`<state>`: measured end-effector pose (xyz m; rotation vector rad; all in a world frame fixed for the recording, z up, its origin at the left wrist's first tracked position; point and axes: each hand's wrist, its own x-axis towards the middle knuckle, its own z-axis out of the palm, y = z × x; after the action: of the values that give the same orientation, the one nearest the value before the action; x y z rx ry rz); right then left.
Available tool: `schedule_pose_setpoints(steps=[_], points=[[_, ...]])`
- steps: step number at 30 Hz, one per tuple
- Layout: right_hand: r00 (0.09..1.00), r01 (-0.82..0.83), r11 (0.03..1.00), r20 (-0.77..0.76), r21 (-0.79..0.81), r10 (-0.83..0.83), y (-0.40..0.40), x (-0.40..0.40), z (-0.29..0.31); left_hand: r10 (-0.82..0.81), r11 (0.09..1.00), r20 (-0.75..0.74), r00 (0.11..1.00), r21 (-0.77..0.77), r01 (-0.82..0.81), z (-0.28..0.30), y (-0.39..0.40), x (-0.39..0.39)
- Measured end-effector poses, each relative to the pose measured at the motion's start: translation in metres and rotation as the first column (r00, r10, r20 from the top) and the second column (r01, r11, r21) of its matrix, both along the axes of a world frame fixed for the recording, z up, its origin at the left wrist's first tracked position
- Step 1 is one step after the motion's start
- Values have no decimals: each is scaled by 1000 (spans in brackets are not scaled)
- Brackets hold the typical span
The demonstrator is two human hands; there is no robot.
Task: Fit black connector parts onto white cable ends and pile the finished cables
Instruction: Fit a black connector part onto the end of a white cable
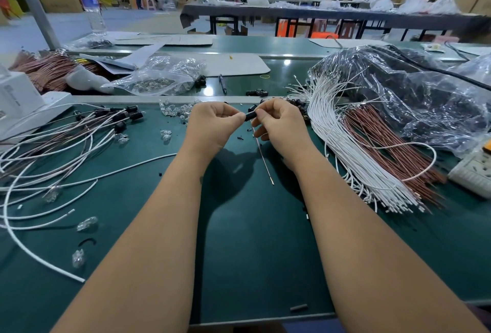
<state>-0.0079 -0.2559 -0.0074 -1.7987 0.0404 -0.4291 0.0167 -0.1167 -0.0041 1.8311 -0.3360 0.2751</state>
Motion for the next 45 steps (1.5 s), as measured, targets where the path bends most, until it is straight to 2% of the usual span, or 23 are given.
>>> schedule_pose_setpoints(steps=[7, 11, 15, 17, 19, 20, 22, 24, 27, 39, 45], points=[[996, -84, 992, 26, 98, 82, 5, -2, 2, -14, 998, -15, 1000, -64, 13, 0, -4, -1], [997, -49, 983, 75, 177, 36, 6, -3, 3, -141, 972, -106, 984, -201, 118, 2, -6, 0], [996, -55, 964, 88, 261, 33, 6, -3, 5, -224, 956, -146, 964, -227, 188, 2, -5, 5], [998, -33, 959, 67, 282, 14, 5, -2, 6, -185, 969, -156, 970, -195, 154, 1, -6, 6], [997, 68, 949, 23, 308, -79, -2, 0, 8, -102, 984, -151, 983, -159, 77, -1, -8, 6], [988, 152, 957, -12, 246, -154, -8, 1, 8, -60, 987, -145, 988, -158, 37, -2, -7, 6], [955, 282, 954, -69, -97, -289, -20, 3, 4, 11, 983, -123, 992, -180, -33, -3, -5, 9], [949, 236, 872, -91, -428, -302, -21, 2, 1, 63, 976, -93, 994, -202, -80, -4, -3, 11], [952, 70, 712, -167, -698, -257, -4, -2, 1, 84, 973, -76, 994, -209, -98, -5, -1, 13], [938, 106, 594, -118, -797, -325, 10, 3, -5, 72, 969, -141, 987, -224, -103, -3, 4, 12], [947, 214, 784, -73, -582, -312, 0, 4, -2, 116, 911, -192, 975, -370, -181, 1, 8, 11]])
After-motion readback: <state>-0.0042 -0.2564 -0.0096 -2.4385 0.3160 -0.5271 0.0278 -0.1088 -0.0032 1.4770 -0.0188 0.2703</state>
